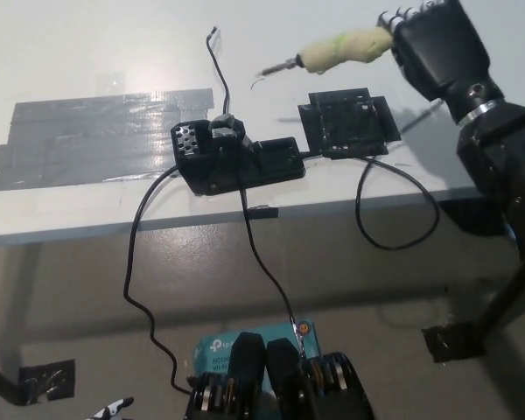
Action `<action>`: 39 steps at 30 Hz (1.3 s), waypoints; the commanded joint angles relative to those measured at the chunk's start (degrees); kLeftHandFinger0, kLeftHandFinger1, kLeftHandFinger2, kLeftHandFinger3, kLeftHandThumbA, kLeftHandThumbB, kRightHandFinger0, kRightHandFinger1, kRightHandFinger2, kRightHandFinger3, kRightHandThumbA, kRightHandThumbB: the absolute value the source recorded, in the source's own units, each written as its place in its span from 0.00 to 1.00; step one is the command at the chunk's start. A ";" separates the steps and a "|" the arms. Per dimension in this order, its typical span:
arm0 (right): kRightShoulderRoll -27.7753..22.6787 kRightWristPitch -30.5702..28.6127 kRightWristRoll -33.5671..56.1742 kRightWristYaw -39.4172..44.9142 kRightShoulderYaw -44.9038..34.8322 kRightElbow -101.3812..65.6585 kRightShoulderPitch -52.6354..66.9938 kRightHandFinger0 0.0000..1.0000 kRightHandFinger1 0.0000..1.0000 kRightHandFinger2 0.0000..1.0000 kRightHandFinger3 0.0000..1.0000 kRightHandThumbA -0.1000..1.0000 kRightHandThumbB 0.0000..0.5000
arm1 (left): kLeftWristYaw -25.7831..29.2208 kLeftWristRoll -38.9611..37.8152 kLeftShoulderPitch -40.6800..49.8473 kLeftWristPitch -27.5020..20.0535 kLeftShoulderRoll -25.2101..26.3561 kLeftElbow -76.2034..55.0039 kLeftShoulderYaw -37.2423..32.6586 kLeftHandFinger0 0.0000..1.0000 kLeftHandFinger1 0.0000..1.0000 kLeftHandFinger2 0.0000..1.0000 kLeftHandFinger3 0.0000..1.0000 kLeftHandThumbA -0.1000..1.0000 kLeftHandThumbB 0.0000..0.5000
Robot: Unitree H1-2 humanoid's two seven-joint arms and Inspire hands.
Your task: The robot uses its right hand to grab the soldering gun kept on the middle of the table and pulls it out of its base and keep it on the right side of the base
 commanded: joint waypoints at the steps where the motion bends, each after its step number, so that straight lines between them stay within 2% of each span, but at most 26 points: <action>1: -1.05 1.34 3.01 -0.21 -2.35 -2.57 -1.03 0.00 0.23 0.60 0.07 0.00 0.07 | -0.82 0.38 0.82 -0.75 1.25 -1.54 0.25 0.67 0.76 0.91 1.00 0.64 0.28; 2: -1.01 1.31 2.96 -0.16 -2.44 -2.59 -0.99 0.00 0.23 0.60 0.07 0.00 0.07 | -0.82 0.38 0.84 -0.76 1.24 -1.52 0.26 0.67 0.76 0.91 1.00 0.64 0.28; 3: -0.51 4.11 3.98 1.43 -4.20 -4.02 -0.27 0.00 0.22 0.61 0.25 0.00 0.17 | -0.95 -0.26 0.79 -0.15 0.88 -1.48 0.55 0.66 0.76 0.89 1.00 0.64 0.30; 6: -0.06 4.59 3.83 0.29 -4.98 -3.89 0.00 0.00 0.15 0.53 0.31 0.00 0.17 | -1.19 -0.22 0.72 0.45 0.89 -1.54 0.45 0.66 0.76 0.90 1.00 0.65 0.31; 7: 0.42 5.75 4.49 1.52 -5.71 -4.31 0.38 0.00 0.14 0.53 0.31 0.00 0.06 | -1.16 -0.20 0.70 0.21 0.96 -1.49 0.42 0.65 0.75 0.88 0.99 0.64 0.29; 8: 0.97 7.93 4.30 3.02 -6.10 -4.52 0.65 0.00 0.11 0.48 0.32 0.00 0.01 | -1.21 -0.06 0.70 0.13 1.11 -1.63 0.31 0.63 0.73 0.87 0.98 0.63 0.29; 10: 1.37 9.81 3.44 4.61 -5.99 -4.60 0.97 0.00 0.08 0.43 0.34 0.04 0.10 | -1.19 0.01 0.66 -0.33 1.21 -1.53 0.20 0.63 0.73 0.86 0.97 0.62 0.27; 11: 1.66 11.13 3.49 6.52 -5.98 -4.98 1.39 0.00 0.03 0.34 0.41 0.05 0.19 | -1.27 0.12 0.65 -0.07 1.26 -1.60 0.14 0.63 0.73 0.86 0.97 0.62 0.26; 13: 2.35 14.03 4.10 11.43 -6.06 -6.26 2.46 0.00 0.00 0.25 0.39 0.09 0.16 | -1.07 0.18 0.83 -0.23 1.24 -1.81 0.24 0.64 0.73 0.86 0.97 0.62 0.27; 14: 2.68 16.67 3.65 14.31 -5.86 -6.82 3.42 0.00 0.00 0.22 0.33 0.14 0.03 | -1.18 0.14 0.77 -0.32 1.06 -1.62 -0.02 0.64 0.74 0.86 0.97 0.62 0.28; 15: 2.99 19.49 2.83 17.59 -5.42 -7.01 3.98 0.00 0.00 0.22 0.25 0.14 0.00 | -1.29 -0.14 0.56 -0.36 0.88 -1.17 -0.08 0.65 0.75 0.88 0.97 0.62 0.31; 18: 3.95 22.88 2.30 20.79 -4.78 -5.98 4.52 0.00 0.01 0.25 0.19 0.07 0.00 | -1.13 0.09 0.45 -0.29 0.88 -0.99 -0.12 0.64 0.74 0.88 1.00 0.63 0.31; 19: 4.37 25.05 1.73 23.63 -4.17 -5.45 4.51 0.00 0.03 0.27 0.24 0.06 0.00 | -1.28 -0.22 0.60 0.27 0.84 -1.31 0.11 0.63 0.73 0.87 1.00 0.62 0.31; 20: 4.70 26.57 1.45 25.98 -3.65 -4.88 4.40 0.00 0.04 0.29 0.45 0.03 0.03 | -1.28 -0.22 0.60 0.31 0.86 -1.33 0.12 0.63 0.73 0.87 1.00 0.61 0.31; 21: 4.98 27.27 1.63 26.85 -3.54 -4.42 4.49 0.00 0.03 0.27 0.48 0.00 0.00 | -1.26 -0.19 0.59 0.21 0.90 -1.30 0.11 0.64 0.74 0.88 1.00 0.61 0.30; 22: 5.31 27.93 2.11 27.68 -3.41 -3.72 4.64 0.00 0.05 0.24 0.56 0.00 0.05 | -1.31 0.23 0.43 0.35 1.04 -1.45 -0.14 0.63 0.73 0.86 1.00 0.60 0.28; 23: 5.41 28.15 2.35 27.91 -3.44 -3.80 4.70 0.00 0.02 0.18 0.57 0.00 0.05 | -1.38 0.31 0.22 0.57 1.08 -1.55 -0.17 0.63 0.73 0.86 1.00 0.60 0.28; 25: 5.76 28.66 1.88 28.19 -2.72 -3.25 5.08 0.00 0.00 0.08 0.75 0.00 0.02 | -1.54 0.74 -0.18 -0.30 1.54 -1.09 -0.59 0.64 0.73 0.86 1.00 0.62 0.28; 28: 5.65 29.29 1.92 30.62 -1.80 -4.07 5.38 0.00 0.00 0.09 0.79 0.01 0.02 | -1.45 0.71 -0.24 -0.01 1.47 -1.12 -0.54 0.66 0.75 0.89 1.00 0.62 0.29; 30: 5.81 30.11 1.66 34.76 -1.32 -4.51 5.71 0.00 0.04 0.17 0.93 0.06 0.00 | -1.19 0.78 -0.03 -0.39 1.18 -1.08 -0.59 0.64 0.74 0.87 1.00 0.60 0.28; 32: 5.73 30.11 1.37 36.49 -0.88 -4.32 5.87 0.00 0.11 0.23 0.92 0.11 0.00 | -1.26 0.99 -0.01 -0.57 1.11 -1.00 -0.71 0.64 0.73 0.86 1.00 0.60 0.28; 33: 5.76 30.11 1.39 37.65 -0.70 -4.06 5.73 0.02 0.15 0.28 0.98 0.12 0.00 | -1.30 0.88 0.01 -0.67 1.08 -1.00 -0.62 0.64 0.73 0.86 1.00 0.60 0.27; 36: 5.03 29.27 6.32 42.51 -0.68 -4.19 5.52 0.23 0.35 0.49 1.00 0.18 0.00 | -1.60 1.34 -0.08 0.08 1.27 -1.37 -0.81 0.67 0.76 0.90 1.00 0.62 0.27; 37: 4.65 28.73 7.72 44.43 -0.99 -4.61 5.63 0.73 0.98 1.00 1.00 0.37 0.00 | -1.69 1.34 -0.11 -0.14 1.36 -1.28 -0.86 0.66 0.75 0.89 1.00 0.62 0.27; 38: 4.22 28.38 8.36 46.25 -0.77 -4.81 5.57 0.92 1.00 1.00 1.00 0.41 0.00 | -1.74 1.33 -0.14 -0.47 1.40 -1.15 -0.88 0.65 0.74 0.89 1.00 0.62 0.27; 39: 3.71 28.18 9.03 48.86 -0.43 -4.71 5.28 1.00 1.00 1.00 1.00 0.60 0.25 | -1.76 1.07 -0.16 -0.17 1.21 -1.02 -0.70 0.67 0.76 0.90 1.00 0.61 0.28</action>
